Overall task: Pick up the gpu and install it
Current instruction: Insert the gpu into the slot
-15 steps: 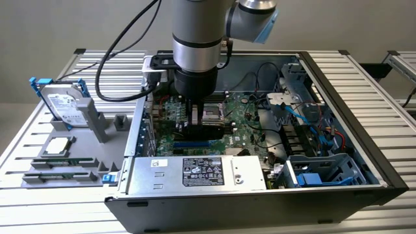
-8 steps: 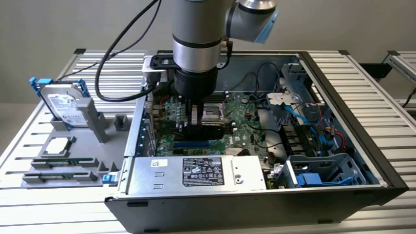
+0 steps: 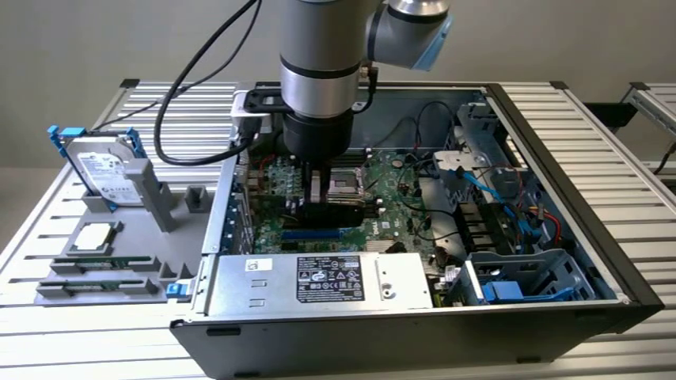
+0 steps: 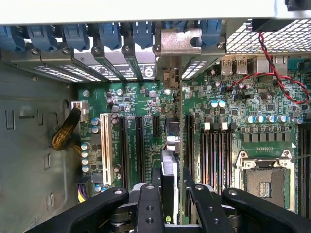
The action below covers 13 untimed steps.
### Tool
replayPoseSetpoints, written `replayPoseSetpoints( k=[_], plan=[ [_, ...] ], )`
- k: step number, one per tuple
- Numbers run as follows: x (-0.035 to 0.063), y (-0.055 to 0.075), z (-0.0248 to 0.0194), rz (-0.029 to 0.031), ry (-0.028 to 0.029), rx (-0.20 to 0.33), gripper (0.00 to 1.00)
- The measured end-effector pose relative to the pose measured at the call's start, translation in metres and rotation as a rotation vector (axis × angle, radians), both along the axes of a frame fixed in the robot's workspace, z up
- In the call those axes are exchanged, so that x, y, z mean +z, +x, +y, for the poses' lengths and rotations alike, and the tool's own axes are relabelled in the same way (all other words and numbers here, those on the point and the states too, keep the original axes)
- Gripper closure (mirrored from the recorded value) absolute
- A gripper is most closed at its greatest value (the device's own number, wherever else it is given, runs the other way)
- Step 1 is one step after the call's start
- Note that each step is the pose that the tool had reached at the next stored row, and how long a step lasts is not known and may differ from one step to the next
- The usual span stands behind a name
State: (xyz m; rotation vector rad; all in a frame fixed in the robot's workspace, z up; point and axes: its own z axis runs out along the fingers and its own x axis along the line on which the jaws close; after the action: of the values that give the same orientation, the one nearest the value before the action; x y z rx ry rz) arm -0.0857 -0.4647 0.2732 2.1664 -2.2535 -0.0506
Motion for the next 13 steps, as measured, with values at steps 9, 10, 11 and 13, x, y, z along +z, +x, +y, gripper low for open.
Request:
replayPoseSetpoints(
  k=[9, 10, 11, 13],
  plan=[
    [-0.0024, -0.0012, 0.0000, -0.0028, 0.0000, 0.000, 0.73],
    [-0.0027, -0.0012, 0.0000, -0.0030, 0.0000, 0.000, 0.73],
    [-0.0030, -0.0012, 0.0000, -0.0031, 0.0000, 0.000, 0.73],
    [-0.0037, -0.0013, 0.0000, -0.0032, 0.0000, 0.000, 0.73]
  ],
)
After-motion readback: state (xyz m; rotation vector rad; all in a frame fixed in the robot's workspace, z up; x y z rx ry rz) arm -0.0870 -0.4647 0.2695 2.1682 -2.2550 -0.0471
